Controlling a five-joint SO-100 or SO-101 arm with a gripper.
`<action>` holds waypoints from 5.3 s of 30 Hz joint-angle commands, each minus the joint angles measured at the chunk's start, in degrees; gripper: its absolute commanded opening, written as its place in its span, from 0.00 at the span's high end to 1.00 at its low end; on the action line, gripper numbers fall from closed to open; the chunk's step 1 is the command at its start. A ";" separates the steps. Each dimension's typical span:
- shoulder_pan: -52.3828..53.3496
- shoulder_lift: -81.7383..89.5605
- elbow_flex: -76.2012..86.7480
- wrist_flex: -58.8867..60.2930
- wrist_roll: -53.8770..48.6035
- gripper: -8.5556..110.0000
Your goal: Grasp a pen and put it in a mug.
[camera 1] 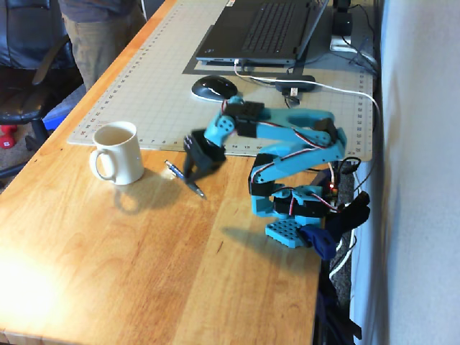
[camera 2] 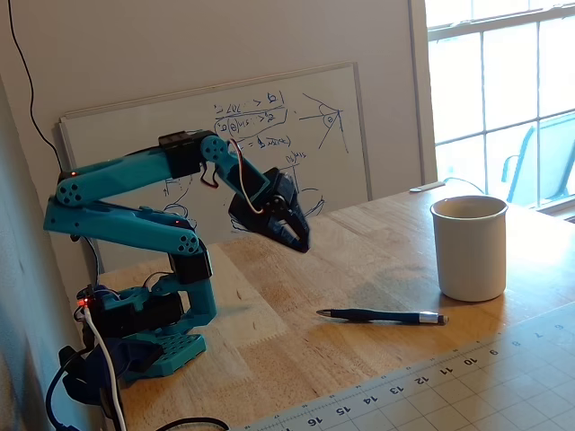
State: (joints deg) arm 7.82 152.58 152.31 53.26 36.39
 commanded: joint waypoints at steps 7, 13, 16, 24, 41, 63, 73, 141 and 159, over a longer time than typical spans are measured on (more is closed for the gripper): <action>10.37 -15.73 -17.23 -9.23 22.24 0.92; 17.23 -22.24 -17.31 -11.60 31.99 0.86; 18.46 -25.49 -17.31 -13.10 35.60 0.83; 18.46 -32.78 -17.23 -15.82 39.81 0.77; 18.37 -46.76 -17.23 -22.68 40.87 0.76; 18.46 -52.47 -17.14 -25.40 40.87 0.76; 18.63 -52.47 -17.14 -25.40 40.96 0.88; 11.43 -64.42 -34.01 -100.55 40.08 0.92; 11.78 -67.94 -34.80 -100.55 39.99 0.86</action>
State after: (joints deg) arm 19.16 82.97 123.05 -45.26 76.82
